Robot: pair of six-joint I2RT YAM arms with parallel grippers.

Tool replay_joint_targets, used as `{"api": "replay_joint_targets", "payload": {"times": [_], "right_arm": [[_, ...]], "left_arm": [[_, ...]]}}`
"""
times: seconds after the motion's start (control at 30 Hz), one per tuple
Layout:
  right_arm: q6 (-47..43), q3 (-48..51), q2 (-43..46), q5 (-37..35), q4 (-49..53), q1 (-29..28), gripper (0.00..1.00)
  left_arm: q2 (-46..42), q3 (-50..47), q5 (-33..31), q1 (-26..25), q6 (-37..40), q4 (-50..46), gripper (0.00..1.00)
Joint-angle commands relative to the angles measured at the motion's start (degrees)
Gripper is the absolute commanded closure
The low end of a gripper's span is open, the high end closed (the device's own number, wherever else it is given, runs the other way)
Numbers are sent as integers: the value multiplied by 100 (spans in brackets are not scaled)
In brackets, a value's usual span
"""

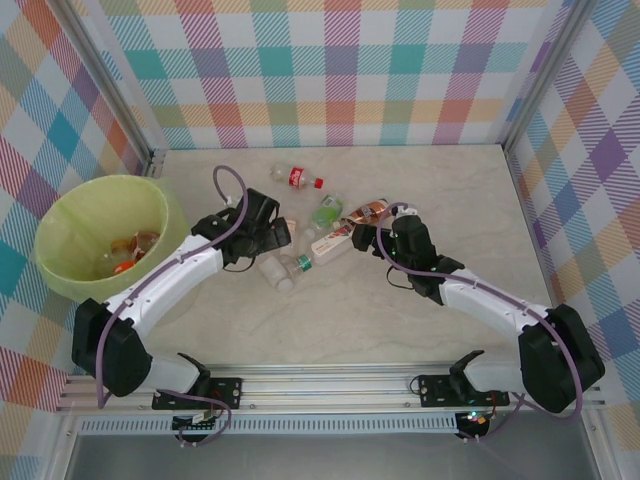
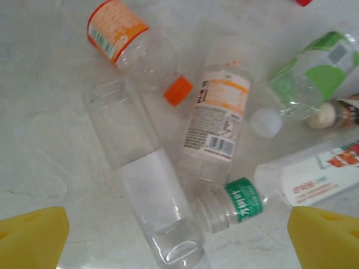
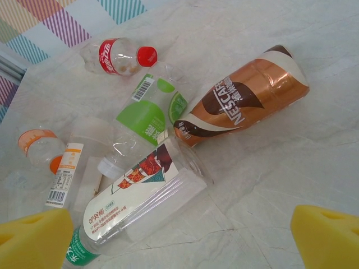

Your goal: Put the plastic bottles in the bin

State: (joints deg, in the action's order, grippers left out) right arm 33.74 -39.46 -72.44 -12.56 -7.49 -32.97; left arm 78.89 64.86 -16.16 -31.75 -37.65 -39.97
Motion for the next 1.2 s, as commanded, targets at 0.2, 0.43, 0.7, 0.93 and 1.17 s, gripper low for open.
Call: {"api": "replay_joint_targets", "payload": {"times": [0.2,0.43,0.7,0.93,1.17], "right_arm": [[14,-32,242,109,-70,36,0],[82,116,552,13,-2,36,0],[239,314,828,-74,20,36,0],[212,262,862,-19,45,35,0],[237,262,916,-10,70,36,0]], "left_arm": [[508,-700,167,111,-971,1053,0],[689,-1379,-164,415,-1444,2076,1],[911,-2033,258,643,-1356,3091,23],[906,-2181,531,661,-1125,3353,46],[191,-1878,906,661,-470,2843,53]]}}
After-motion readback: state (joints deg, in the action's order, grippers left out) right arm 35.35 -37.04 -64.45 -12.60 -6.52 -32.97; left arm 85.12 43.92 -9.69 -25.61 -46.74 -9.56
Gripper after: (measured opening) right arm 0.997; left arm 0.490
